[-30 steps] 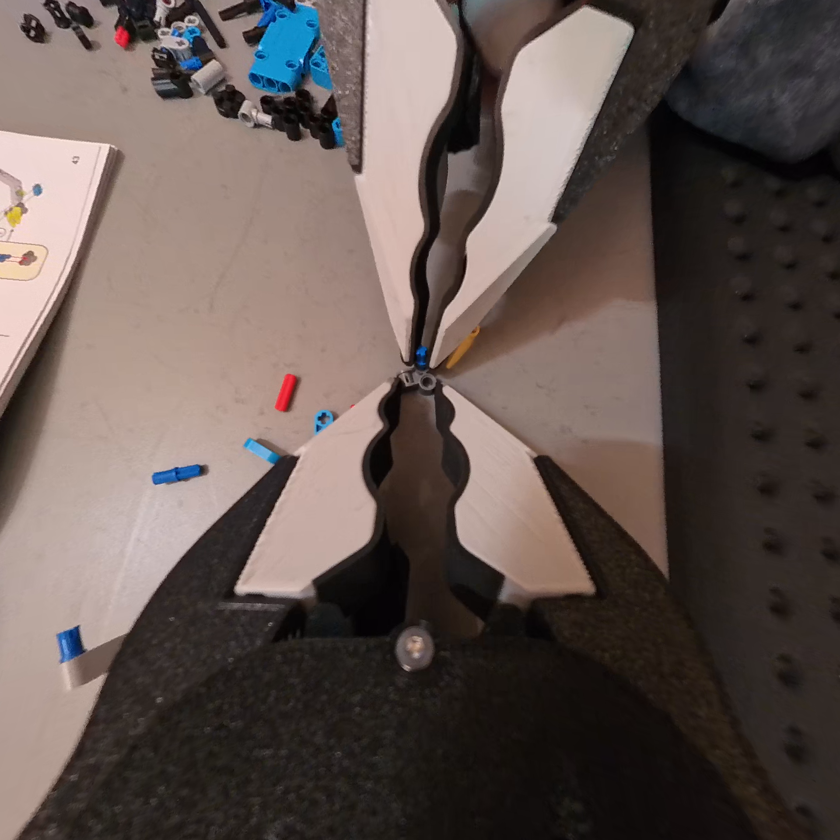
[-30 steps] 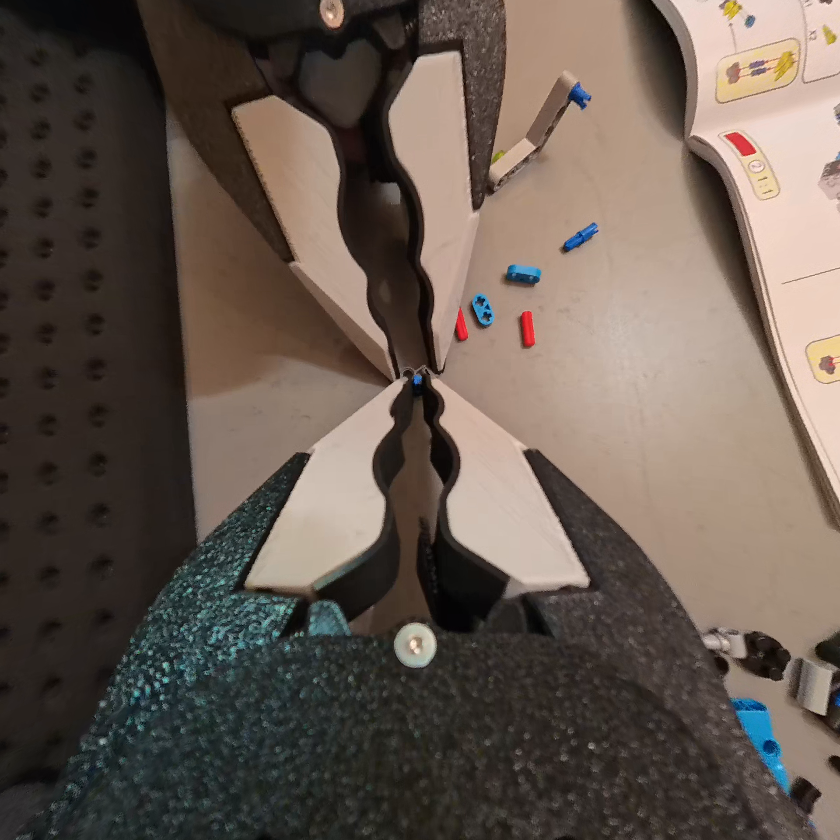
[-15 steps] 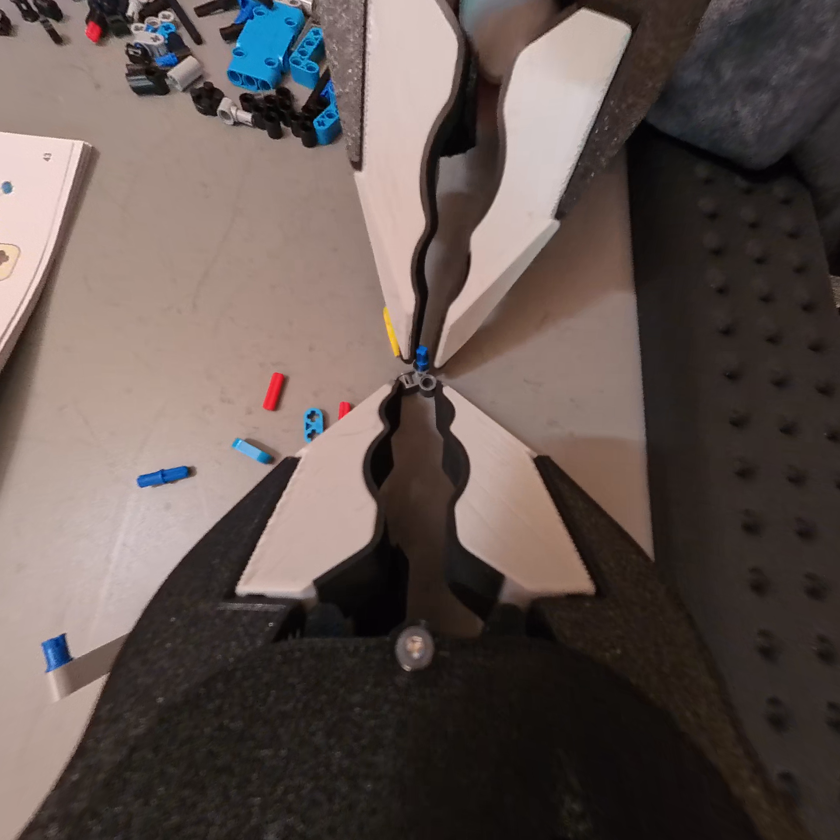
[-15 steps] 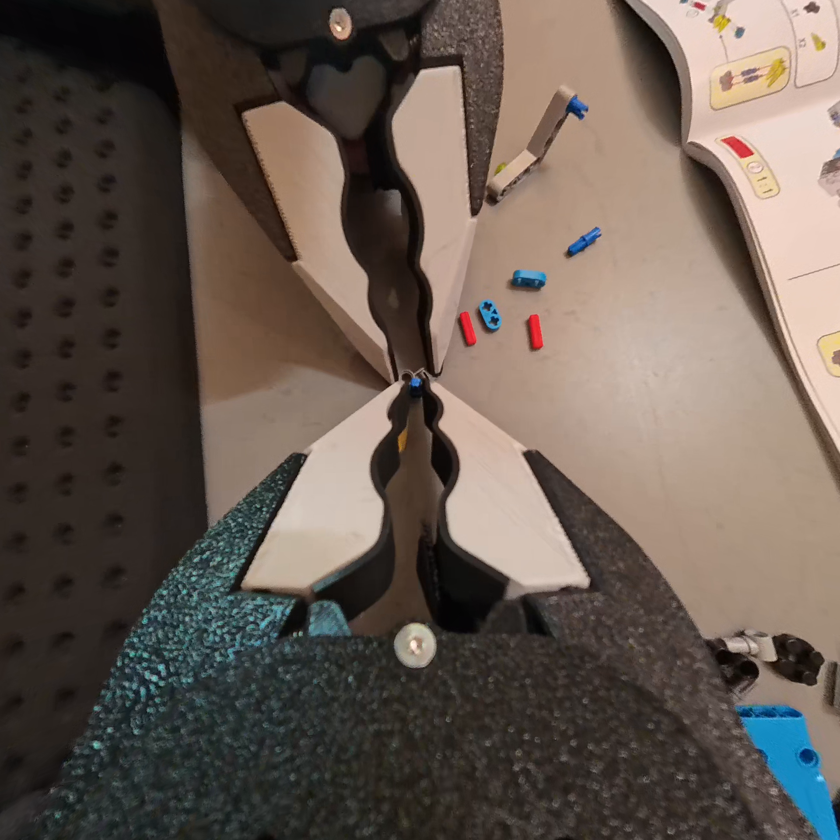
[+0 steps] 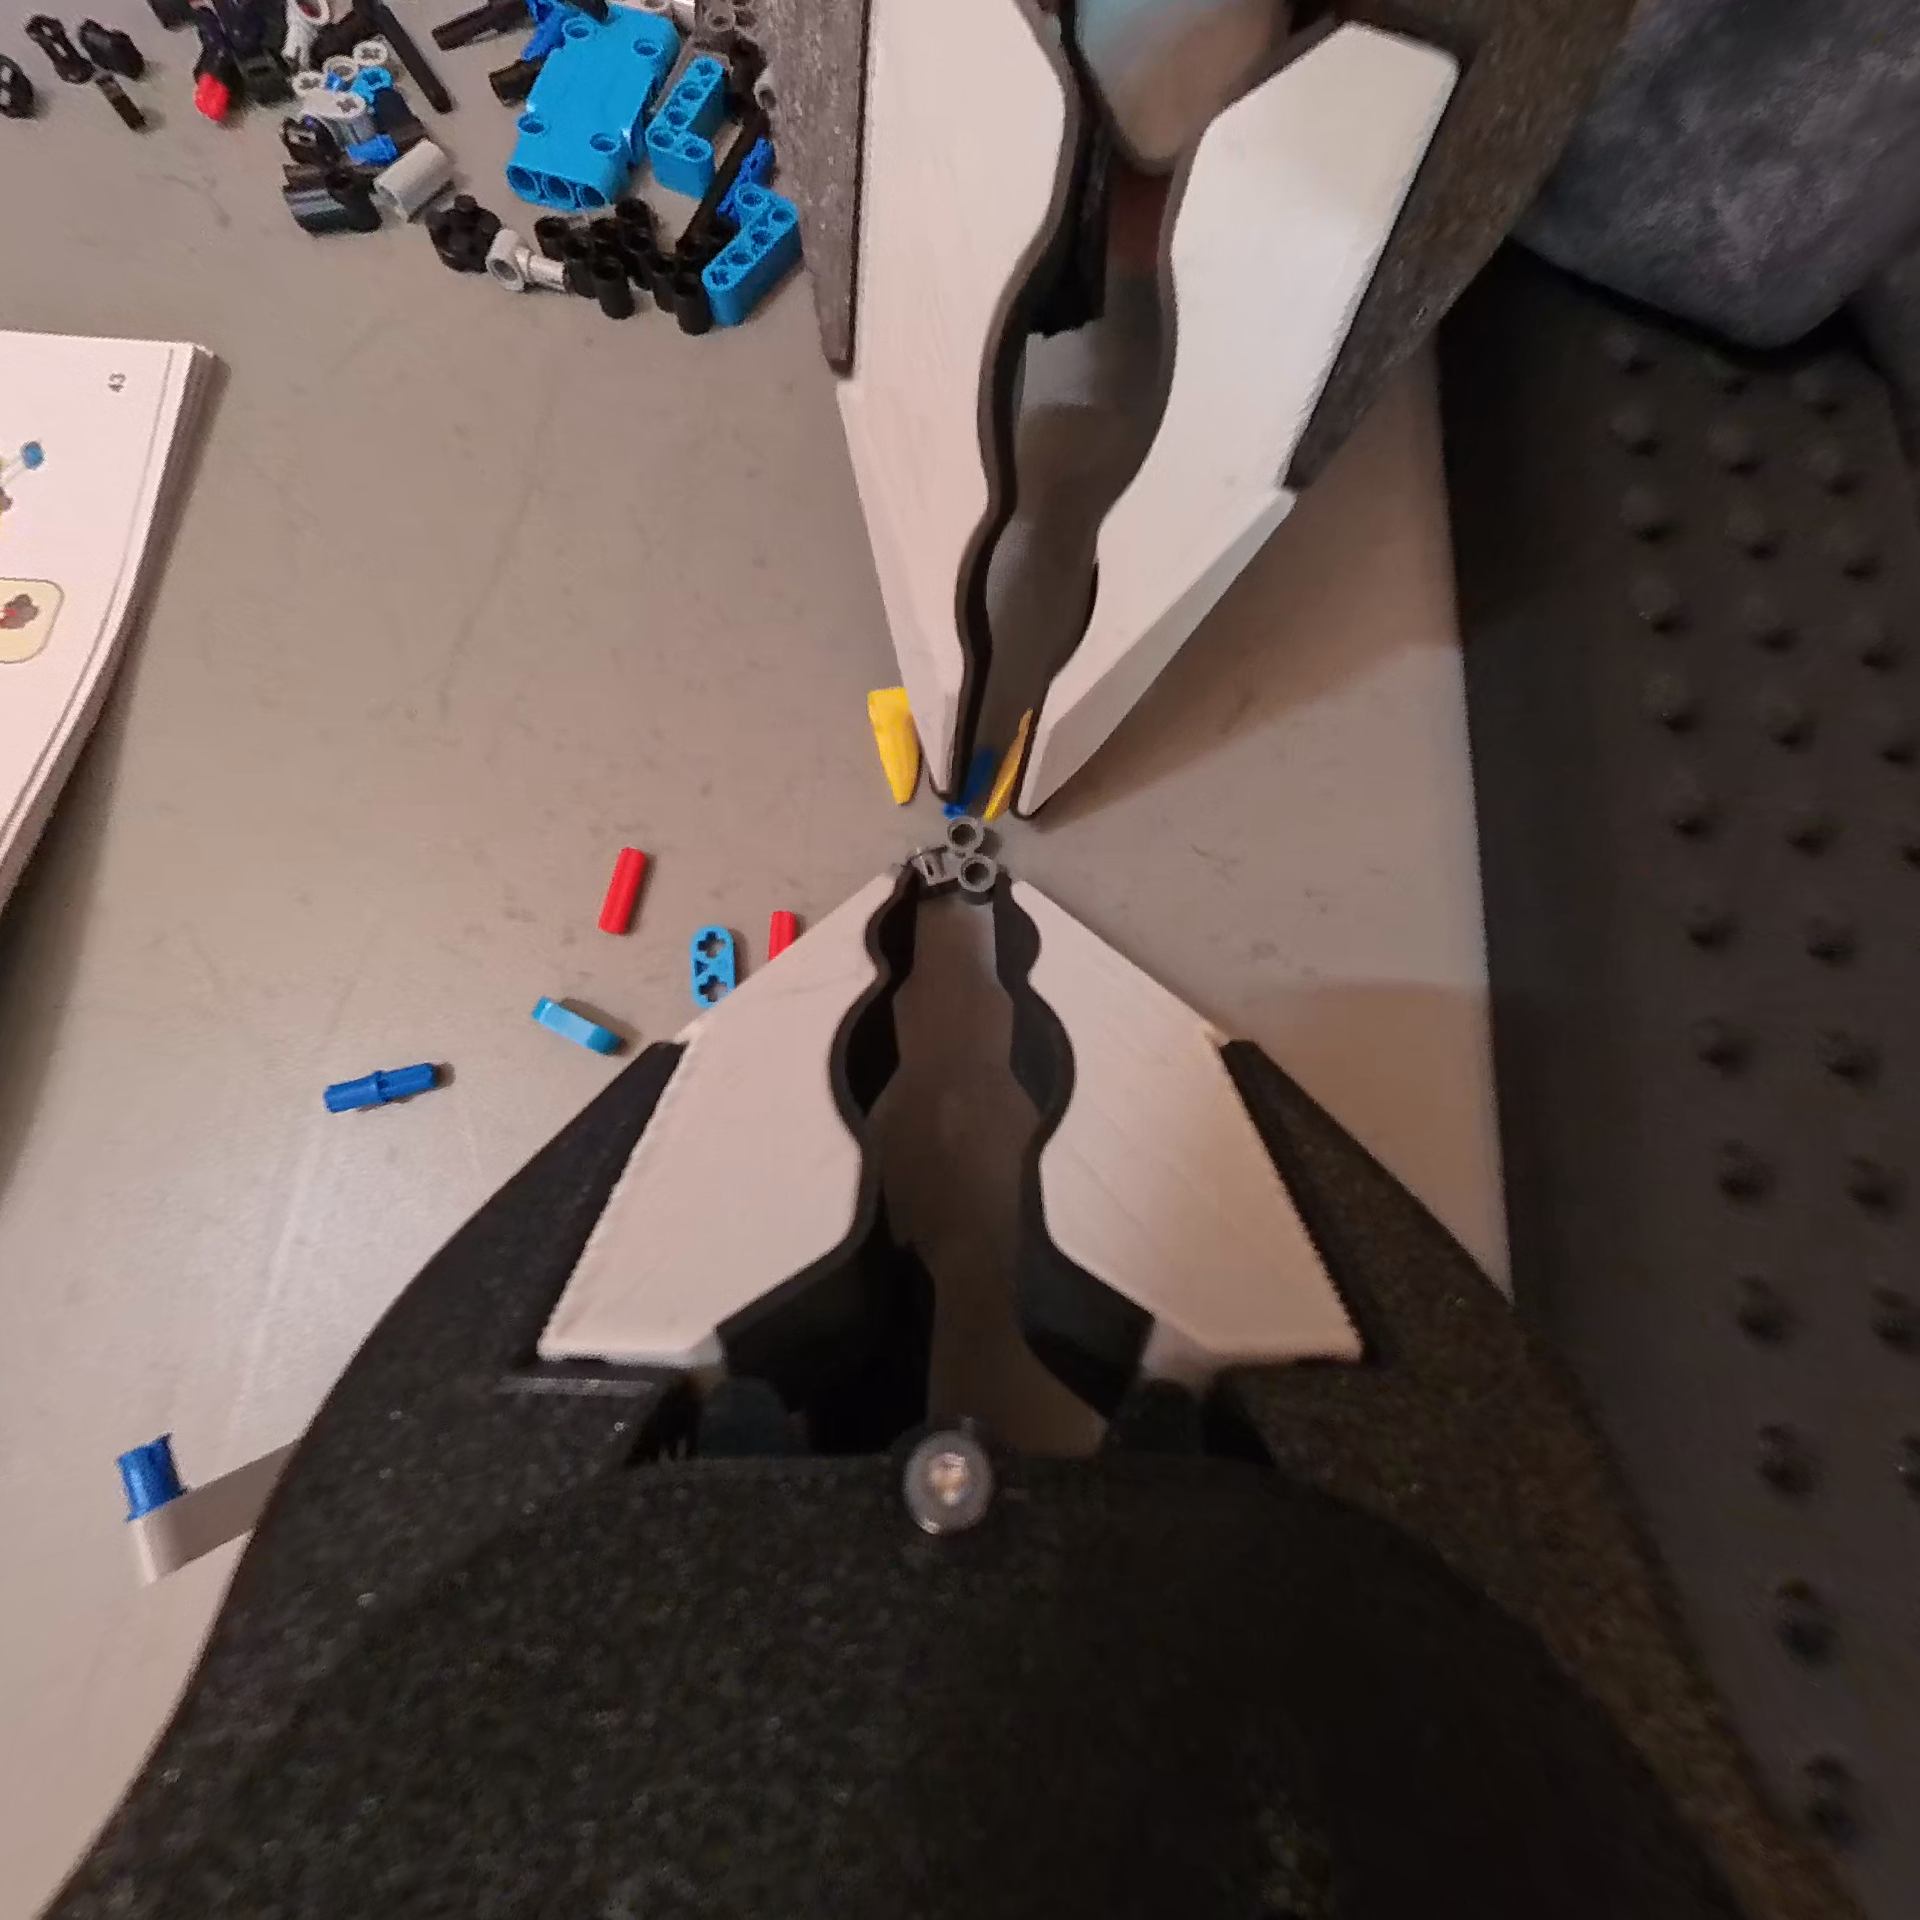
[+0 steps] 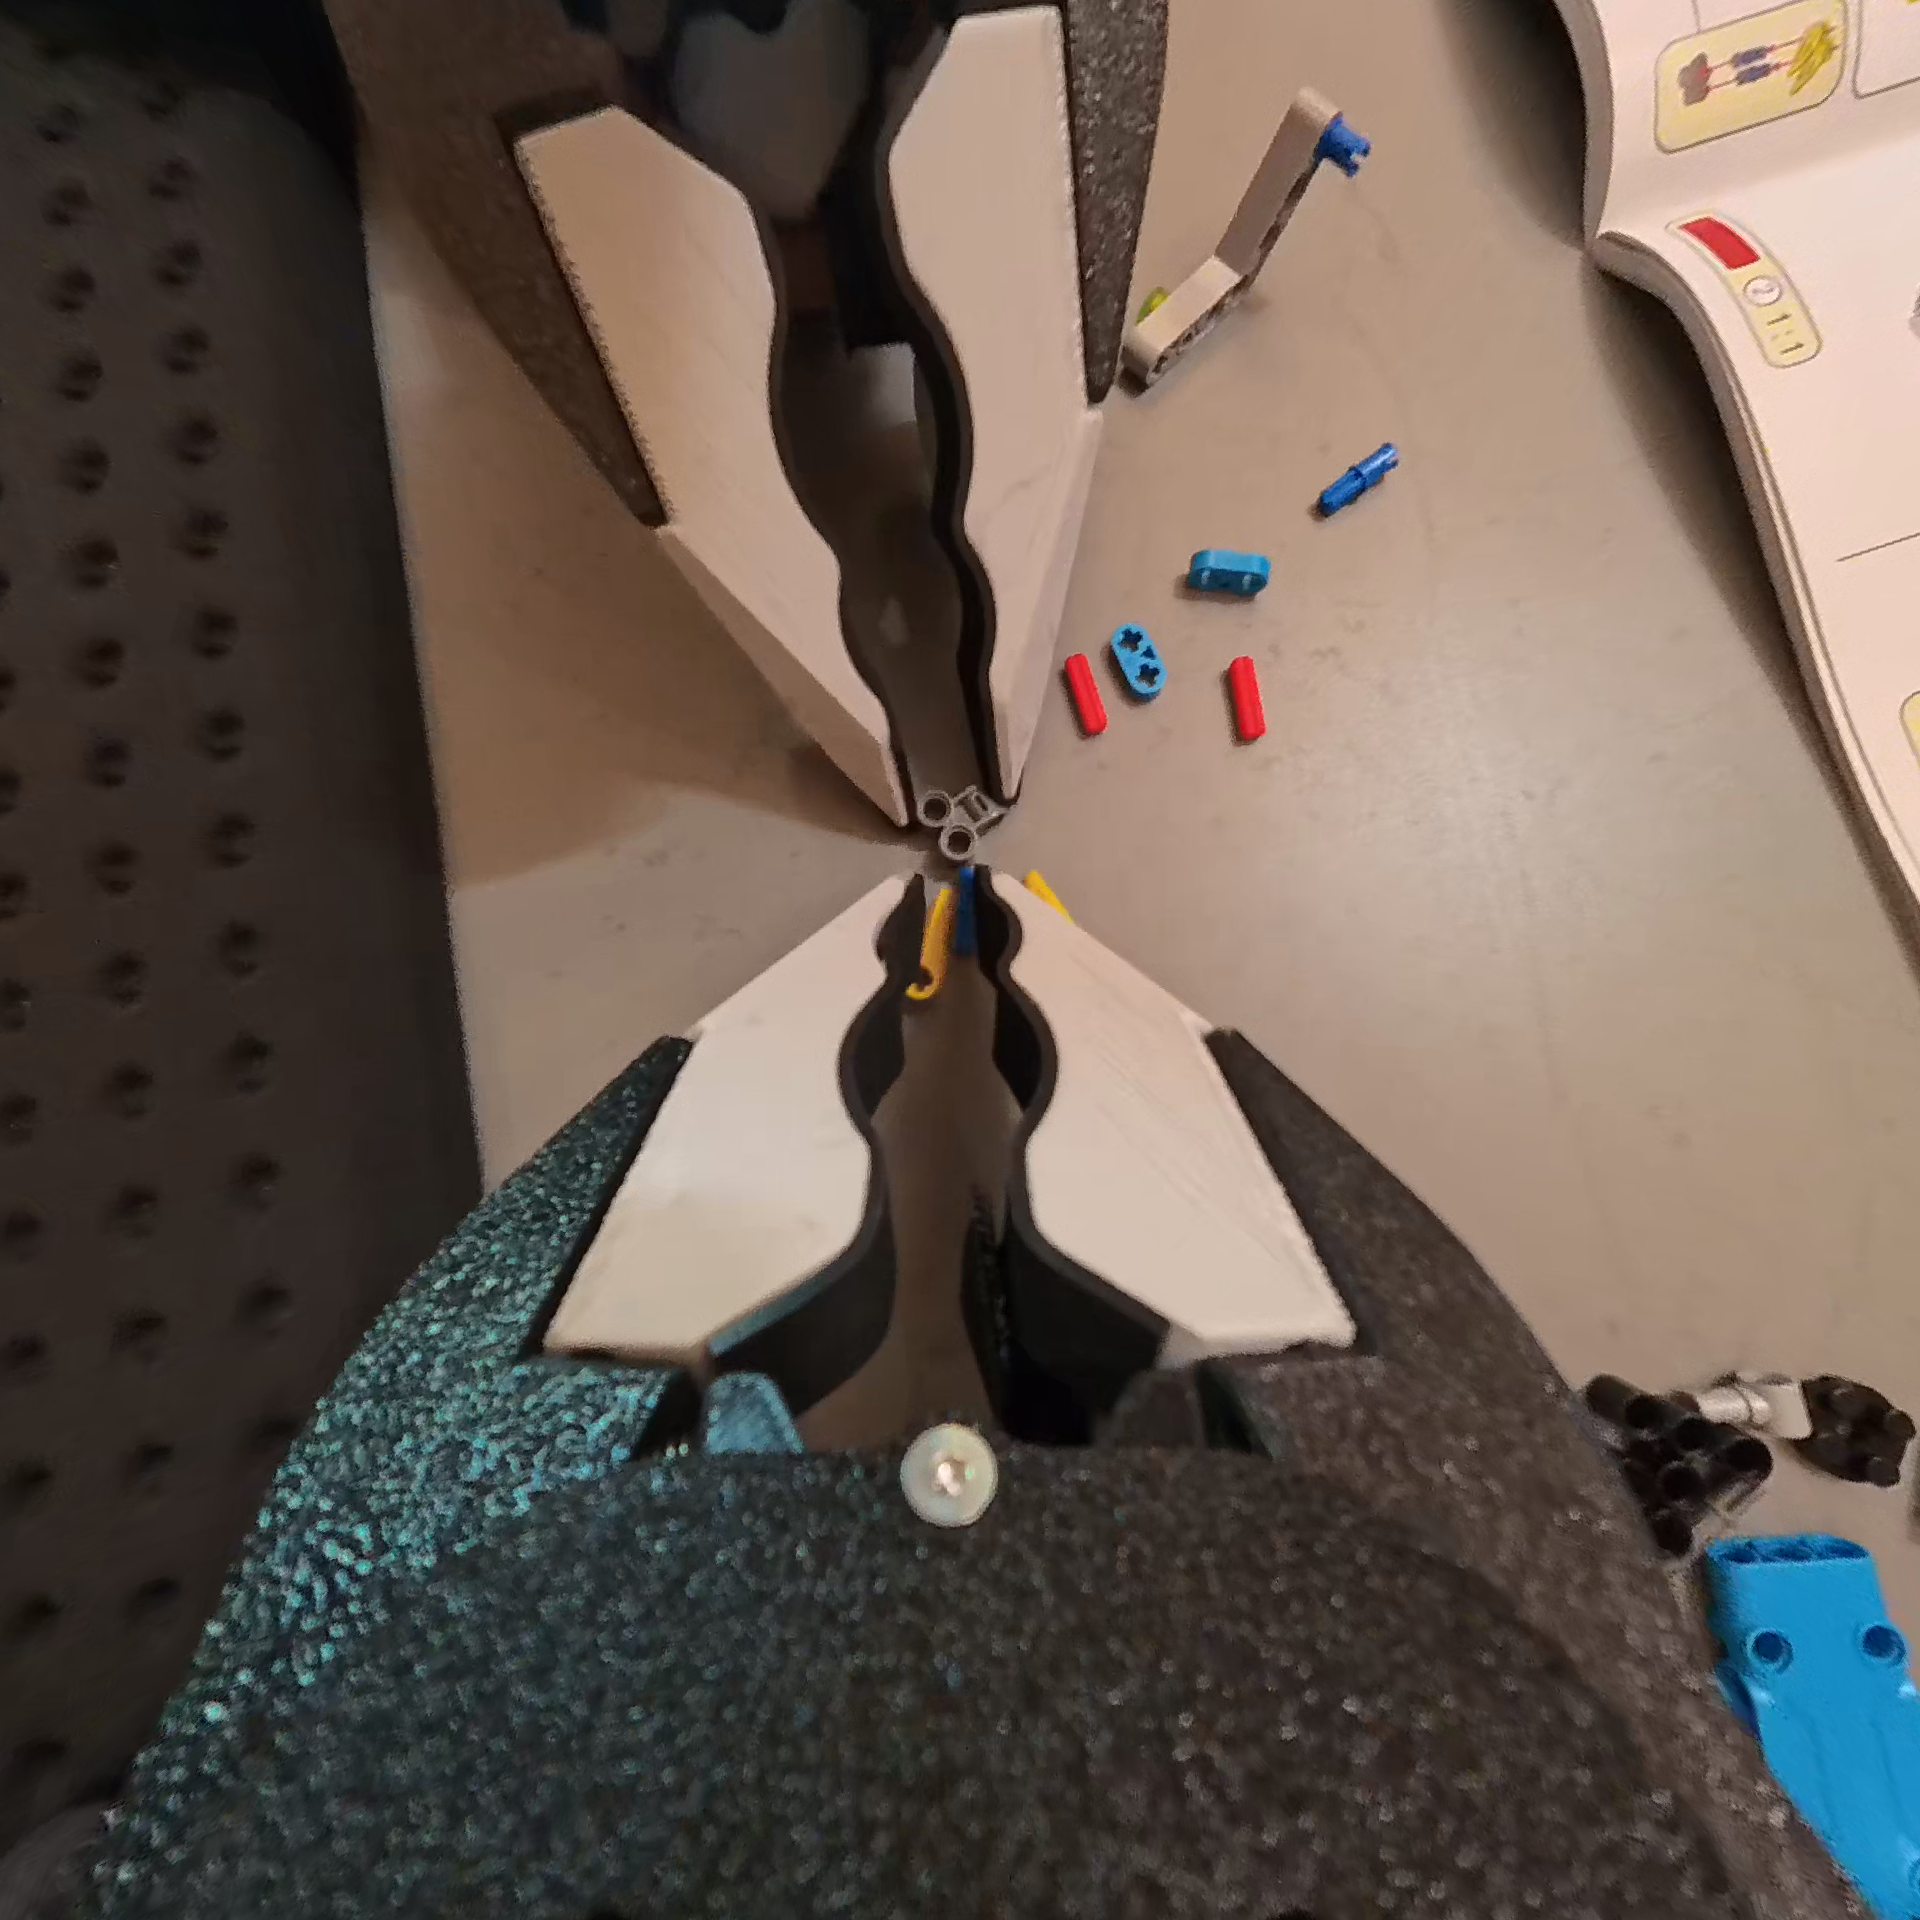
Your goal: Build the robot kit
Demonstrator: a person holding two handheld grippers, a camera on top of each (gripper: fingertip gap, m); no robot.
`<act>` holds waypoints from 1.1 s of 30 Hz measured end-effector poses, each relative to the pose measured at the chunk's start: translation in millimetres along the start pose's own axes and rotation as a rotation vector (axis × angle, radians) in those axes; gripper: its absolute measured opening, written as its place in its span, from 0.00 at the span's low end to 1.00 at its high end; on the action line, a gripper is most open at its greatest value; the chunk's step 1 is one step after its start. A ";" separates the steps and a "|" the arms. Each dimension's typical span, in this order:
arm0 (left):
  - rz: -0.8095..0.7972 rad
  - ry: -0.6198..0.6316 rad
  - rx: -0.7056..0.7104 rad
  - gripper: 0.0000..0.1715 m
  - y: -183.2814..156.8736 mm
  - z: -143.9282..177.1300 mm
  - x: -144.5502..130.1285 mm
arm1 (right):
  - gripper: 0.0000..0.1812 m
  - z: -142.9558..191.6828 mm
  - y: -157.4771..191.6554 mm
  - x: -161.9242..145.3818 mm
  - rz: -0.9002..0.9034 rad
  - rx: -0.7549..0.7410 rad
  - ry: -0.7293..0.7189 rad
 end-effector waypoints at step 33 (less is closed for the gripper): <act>-0.737 -0.265 0.749 0.19 -64.6 79.2 6.5 | 0.03 24.4 13.0 49.5 -1.043 0.619 -0.602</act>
Point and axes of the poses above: each gripper's, where its closed fingertips meet, z back along the fingers, x out of its top, y = z × x across the jaws, the point moved 7 cm from there along z, back along the fingers, and after that the axes turned 15 degrees about -x, right-handed, at the moved point
